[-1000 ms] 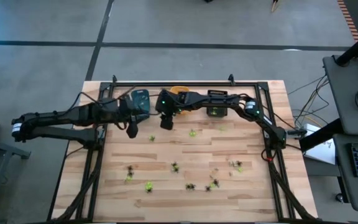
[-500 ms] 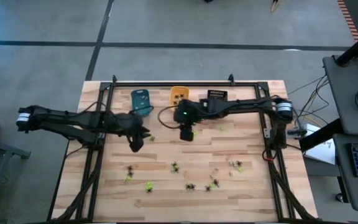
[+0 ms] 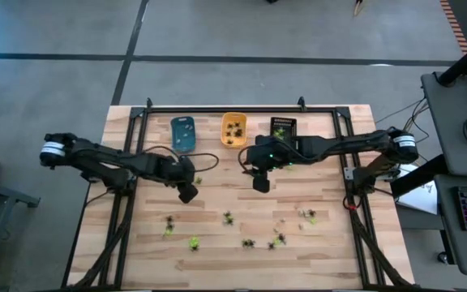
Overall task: Sort Halloween decoration
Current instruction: Put the green spider toy into the black bin
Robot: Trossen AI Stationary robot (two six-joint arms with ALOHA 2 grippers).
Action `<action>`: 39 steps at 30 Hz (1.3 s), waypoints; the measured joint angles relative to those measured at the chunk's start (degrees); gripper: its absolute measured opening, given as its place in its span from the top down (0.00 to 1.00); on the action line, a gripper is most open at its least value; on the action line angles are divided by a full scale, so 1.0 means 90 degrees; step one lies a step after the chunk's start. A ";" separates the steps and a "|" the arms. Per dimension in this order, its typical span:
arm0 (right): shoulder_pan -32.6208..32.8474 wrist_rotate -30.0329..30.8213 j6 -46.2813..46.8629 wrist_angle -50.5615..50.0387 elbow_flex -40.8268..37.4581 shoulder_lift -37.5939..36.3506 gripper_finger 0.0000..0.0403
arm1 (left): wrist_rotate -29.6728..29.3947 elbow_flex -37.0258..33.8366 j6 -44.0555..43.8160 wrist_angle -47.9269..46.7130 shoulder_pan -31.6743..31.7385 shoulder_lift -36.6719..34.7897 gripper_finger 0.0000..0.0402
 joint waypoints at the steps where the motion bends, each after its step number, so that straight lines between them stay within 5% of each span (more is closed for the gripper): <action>1: 0.0002 0.0001 0.0030 -0.0001 -0.0033 -0.0019 0.65 | -0.0064 0.0047 -0.0020 0.0013 0.0000 0.0126 0.79; 13: 0.0004 0.0003 0.0093 -0.0008 -0.0113 0.0066 0.66 | -0.0393 0.0528 -0.0116 -0.0038 -0.0013 0.1164 0.76; 27: 0.0004 0.0003 0.0074 0.0020 -0.0116 0.0066 0.67 | -0.1548 0.0286 0.1484 0.0055 -0.1011 0.1527 0.57; 39: 0.0006 0.0002 0.0071 0.0090 -0.0135 0.0071 0.67 | -0.2672 -0.1212 0.1943 0.2322 -0.1350 0.0834 0.57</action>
